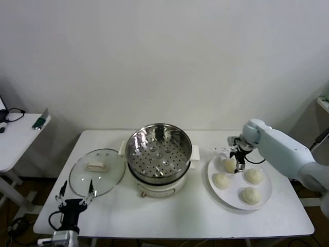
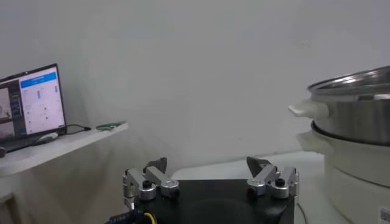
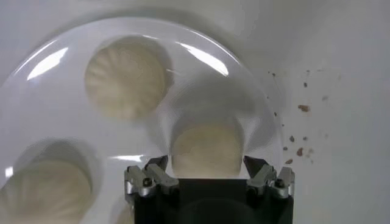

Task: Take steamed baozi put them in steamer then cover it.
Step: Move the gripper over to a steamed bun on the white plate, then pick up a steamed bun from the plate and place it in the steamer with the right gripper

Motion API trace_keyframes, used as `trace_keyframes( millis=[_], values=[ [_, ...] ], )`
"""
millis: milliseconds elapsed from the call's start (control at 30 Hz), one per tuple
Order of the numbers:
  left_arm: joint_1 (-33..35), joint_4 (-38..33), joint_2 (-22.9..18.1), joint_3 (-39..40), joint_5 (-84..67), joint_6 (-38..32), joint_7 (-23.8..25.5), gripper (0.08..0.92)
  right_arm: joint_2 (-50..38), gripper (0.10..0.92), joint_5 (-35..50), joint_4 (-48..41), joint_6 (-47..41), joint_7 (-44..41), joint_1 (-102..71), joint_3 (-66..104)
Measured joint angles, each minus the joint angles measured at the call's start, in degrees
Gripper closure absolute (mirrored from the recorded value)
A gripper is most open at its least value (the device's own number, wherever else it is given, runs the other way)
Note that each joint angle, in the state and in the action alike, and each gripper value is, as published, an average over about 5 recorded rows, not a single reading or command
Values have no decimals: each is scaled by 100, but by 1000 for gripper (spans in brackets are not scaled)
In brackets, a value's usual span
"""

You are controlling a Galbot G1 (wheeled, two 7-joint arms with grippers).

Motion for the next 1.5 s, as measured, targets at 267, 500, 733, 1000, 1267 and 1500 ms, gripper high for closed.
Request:
trace_keyframes(
  millis=[267,500,733,1000,1267,1500],
  values=[
    [2,22,4,-14,-5,23,-41,177,27,324,-8,-67,97,-66,60,-28],
    [35,22,3,-27,-15,43,-83,177,-41,322,117,29,239,-108,353,-270],
    [97,-29,2,-29,-20,86,-140,177,-2,321,500,331,628,-198,1278,-1091],
    [147,-50,-20,0,-15,108,-178,177,345,321,975,778,1256,-326,2714,-2226],
    [227,-88,-44,25,-14,82,-198,177,990,321,1048,1211,1882,-374,3623,-2802],
    [301,-136,-52,30,-20,55,-239,177,1727,321,559,1428,2433,-344,3797,-2866]
  ],
)
